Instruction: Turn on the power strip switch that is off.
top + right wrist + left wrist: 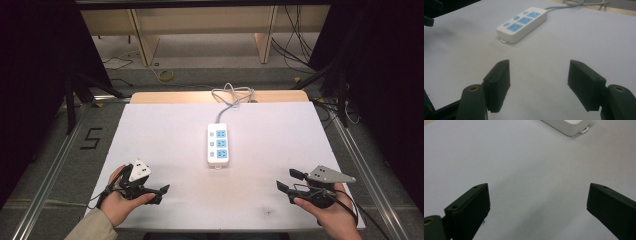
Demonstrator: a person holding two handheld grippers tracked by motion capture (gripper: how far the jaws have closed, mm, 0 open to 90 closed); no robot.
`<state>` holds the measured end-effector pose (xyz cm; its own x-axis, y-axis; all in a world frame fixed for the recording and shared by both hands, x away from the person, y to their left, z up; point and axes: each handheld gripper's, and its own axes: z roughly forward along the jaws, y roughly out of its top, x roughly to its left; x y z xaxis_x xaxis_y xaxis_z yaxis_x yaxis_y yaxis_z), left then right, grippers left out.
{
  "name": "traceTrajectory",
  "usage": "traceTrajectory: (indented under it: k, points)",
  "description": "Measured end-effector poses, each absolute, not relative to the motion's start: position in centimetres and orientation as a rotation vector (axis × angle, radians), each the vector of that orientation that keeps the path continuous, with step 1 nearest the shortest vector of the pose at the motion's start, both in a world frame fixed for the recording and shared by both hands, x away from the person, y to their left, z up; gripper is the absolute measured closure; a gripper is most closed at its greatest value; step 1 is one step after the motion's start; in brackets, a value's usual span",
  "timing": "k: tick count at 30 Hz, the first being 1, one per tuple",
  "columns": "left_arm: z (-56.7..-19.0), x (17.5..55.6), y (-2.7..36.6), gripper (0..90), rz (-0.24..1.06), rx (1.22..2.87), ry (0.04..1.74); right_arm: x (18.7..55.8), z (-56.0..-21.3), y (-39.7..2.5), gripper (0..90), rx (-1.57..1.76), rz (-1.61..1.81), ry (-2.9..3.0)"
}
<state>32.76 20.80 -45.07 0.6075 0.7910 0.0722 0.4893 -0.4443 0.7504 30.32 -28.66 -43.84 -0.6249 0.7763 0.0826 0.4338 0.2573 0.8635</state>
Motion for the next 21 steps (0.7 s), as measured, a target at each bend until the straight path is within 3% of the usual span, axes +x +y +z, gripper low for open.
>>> traceTrajectory:
  k: [4,21]
  points:
    - [-45.02,32.68,20.83,6.5,0.546,2.105,1.011,30.33,-43.76,-28.60,40.5,1.110,1.308,2.173]
    - [-44.93,32.73,20.60,10.1,0.547,2.106,1.002,30.80,-43.33,-28.01,88.0,1.078,1.269,2.181]
